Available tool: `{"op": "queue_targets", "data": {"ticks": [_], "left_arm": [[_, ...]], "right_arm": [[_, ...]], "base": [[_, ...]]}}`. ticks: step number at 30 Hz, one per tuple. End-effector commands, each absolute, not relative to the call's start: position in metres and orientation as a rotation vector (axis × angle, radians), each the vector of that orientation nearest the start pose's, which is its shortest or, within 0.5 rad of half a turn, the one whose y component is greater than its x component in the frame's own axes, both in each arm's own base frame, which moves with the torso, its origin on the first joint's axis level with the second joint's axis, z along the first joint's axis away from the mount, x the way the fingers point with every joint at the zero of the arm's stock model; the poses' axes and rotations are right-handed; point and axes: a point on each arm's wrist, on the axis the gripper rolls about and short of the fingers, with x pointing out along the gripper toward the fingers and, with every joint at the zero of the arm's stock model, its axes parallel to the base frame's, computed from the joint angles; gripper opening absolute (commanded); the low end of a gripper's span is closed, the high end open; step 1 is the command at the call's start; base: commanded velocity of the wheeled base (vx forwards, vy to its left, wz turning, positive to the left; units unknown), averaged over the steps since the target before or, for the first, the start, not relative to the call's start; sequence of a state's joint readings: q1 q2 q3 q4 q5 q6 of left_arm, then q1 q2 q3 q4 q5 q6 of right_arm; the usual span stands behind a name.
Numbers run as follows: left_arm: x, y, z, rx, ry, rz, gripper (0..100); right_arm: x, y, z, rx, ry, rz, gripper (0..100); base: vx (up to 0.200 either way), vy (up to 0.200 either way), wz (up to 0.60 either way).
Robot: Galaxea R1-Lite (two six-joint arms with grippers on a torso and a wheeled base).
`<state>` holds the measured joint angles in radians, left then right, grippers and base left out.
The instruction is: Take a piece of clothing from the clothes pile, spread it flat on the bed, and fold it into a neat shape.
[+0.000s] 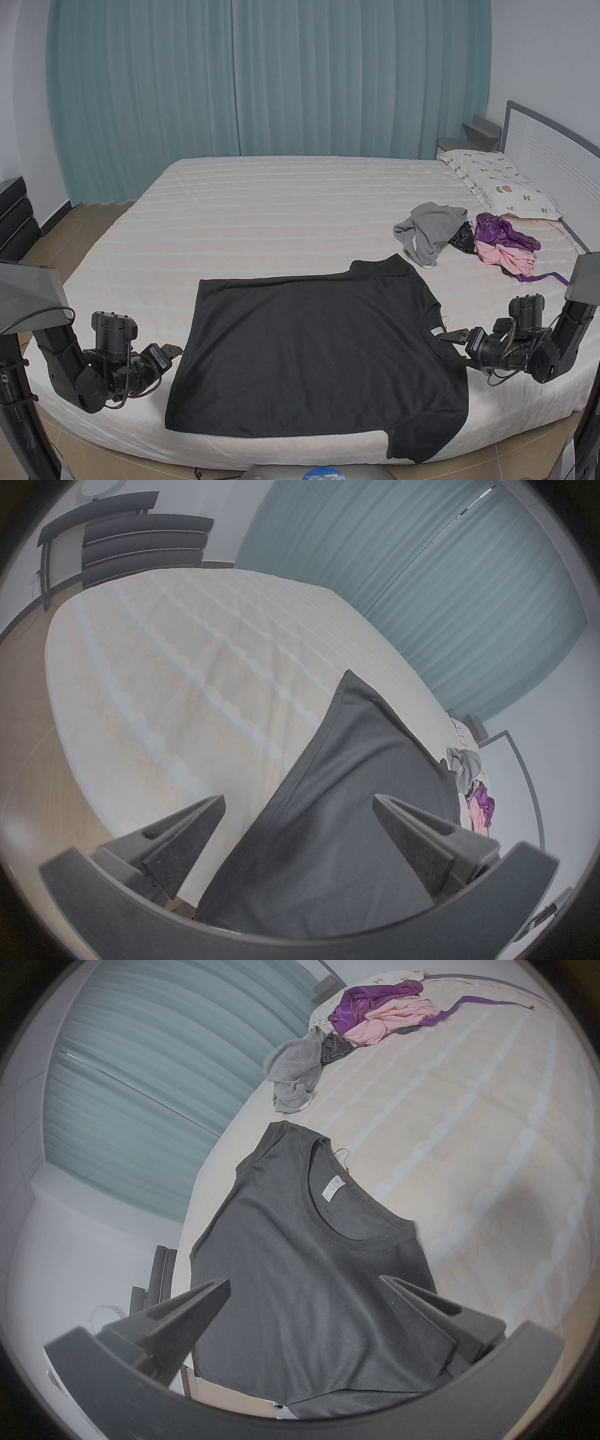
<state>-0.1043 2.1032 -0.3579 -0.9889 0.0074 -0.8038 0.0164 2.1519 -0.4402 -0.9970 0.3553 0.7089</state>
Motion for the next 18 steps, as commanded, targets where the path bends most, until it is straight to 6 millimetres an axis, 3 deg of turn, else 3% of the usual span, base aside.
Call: {"op": "queue_targets", "data": {"ticks": [1,18], "left_arm": [[0.270,-0.028,0.002,-0.721,0.750,0.216,100],[0.284,-0.030,0.004,-0.729,0.721,0.202,100]], "right_arm": [[0.291,0.013,0.001,0.791,0.809,0.093,100],[0.291,0.015,0.001,0.789,0.813,0.097,100]], "base": [[0.000,0.000,0.00],[0.000,0.000,0.00]]}}
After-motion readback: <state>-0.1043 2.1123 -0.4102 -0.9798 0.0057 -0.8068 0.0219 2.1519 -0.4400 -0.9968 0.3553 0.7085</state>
